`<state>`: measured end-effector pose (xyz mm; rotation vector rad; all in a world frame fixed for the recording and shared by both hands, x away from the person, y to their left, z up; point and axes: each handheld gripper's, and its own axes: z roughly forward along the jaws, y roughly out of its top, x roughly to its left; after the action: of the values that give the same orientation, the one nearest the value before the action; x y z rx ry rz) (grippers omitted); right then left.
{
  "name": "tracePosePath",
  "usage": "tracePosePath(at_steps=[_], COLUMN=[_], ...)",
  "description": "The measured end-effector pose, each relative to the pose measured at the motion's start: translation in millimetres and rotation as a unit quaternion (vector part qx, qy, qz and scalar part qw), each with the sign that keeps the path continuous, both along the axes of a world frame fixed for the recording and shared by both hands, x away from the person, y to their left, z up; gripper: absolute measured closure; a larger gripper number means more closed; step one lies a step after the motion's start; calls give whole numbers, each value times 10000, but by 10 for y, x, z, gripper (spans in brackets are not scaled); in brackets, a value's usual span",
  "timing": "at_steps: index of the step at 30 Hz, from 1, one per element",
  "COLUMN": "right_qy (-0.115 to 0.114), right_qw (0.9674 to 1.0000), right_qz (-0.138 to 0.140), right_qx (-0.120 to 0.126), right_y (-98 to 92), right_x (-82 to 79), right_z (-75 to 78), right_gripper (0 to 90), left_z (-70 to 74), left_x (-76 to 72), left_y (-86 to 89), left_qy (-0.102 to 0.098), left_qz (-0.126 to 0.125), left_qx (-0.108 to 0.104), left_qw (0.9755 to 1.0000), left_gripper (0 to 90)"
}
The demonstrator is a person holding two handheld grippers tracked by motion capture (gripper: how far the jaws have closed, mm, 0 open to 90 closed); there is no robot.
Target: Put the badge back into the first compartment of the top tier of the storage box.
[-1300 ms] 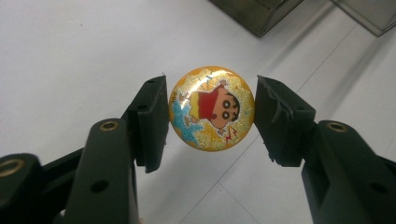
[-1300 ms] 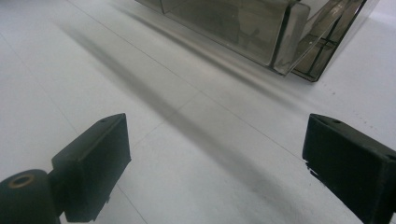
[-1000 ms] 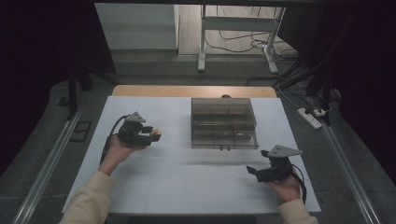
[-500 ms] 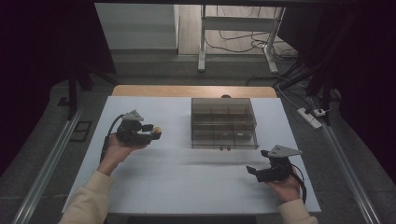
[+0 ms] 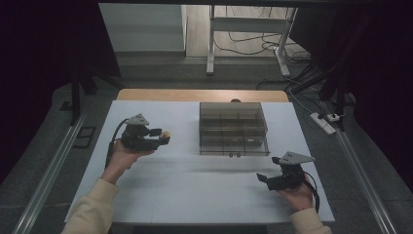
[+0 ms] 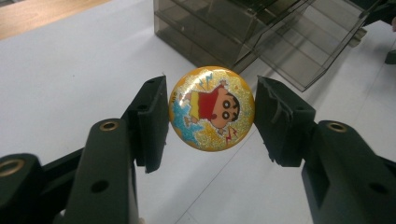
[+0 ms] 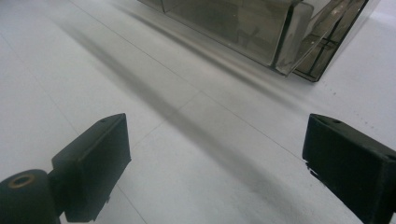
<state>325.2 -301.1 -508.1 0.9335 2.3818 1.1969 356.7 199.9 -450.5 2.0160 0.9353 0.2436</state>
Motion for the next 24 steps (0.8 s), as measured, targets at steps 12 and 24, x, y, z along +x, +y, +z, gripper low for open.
tracePosePath(at_steps=[12, 24], right_qy=[-6, -15], right_qw=[10000, 10000], right_qz=[-4, 1], right_qx=[6, 18], right_y=[1, 7], right_x=[1, 0], right_z=[1, 1], right_gripper=[74, 73], left_z=[99, 135], left_x=[-51, -64], left_y=[-79, -143], left_qy=[-131, -174], left_qz=[-155, -237], left_qx=[-179, -267], left_qw=[9996, 9992], left_gripper=[460, 460])
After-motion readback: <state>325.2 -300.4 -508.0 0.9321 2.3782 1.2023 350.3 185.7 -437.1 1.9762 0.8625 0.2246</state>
